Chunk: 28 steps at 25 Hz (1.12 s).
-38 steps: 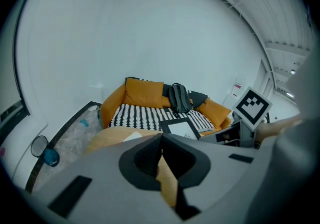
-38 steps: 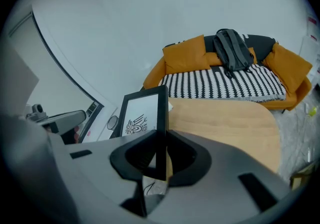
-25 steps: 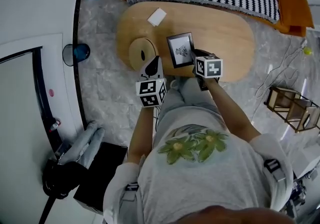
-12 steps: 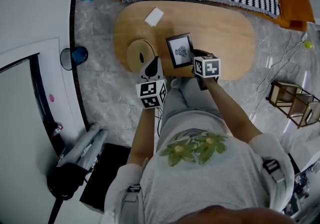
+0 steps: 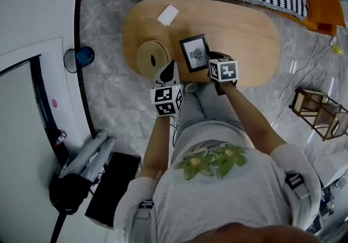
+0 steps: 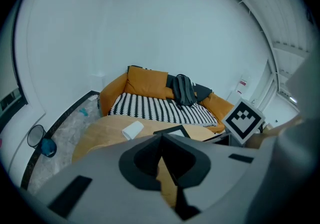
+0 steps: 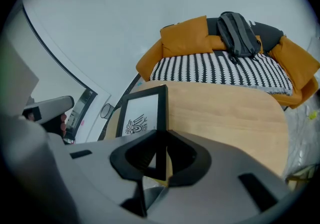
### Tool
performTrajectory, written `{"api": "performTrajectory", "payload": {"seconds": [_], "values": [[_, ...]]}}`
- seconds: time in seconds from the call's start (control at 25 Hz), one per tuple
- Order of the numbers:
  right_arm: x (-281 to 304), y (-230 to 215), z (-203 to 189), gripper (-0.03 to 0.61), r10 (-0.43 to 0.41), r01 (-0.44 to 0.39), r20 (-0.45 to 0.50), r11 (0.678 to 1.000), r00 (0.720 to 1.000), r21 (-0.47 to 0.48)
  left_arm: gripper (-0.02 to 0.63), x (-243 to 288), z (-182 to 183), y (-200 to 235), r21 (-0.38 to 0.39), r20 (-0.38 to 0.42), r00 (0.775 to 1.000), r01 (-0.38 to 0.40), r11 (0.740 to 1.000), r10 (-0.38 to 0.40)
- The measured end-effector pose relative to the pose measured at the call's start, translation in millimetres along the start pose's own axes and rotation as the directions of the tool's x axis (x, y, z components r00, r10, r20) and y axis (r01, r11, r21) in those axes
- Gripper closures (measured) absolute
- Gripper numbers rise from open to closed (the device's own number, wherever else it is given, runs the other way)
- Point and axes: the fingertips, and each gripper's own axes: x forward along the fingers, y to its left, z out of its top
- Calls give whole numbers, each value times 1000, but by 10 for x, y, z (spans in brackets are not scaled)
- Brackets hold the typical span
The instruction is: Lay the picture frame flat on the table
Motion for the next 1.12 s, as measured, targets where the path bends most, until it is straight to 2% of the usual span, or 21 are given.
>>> {"api": "performTrajectory", "payload": {"seconds": [1.12], "values": [[540,-302,-107,506,1,0,-44,1000,999,20,598,326,-286,56,-18,-51,999,-11,1000,10]]}}
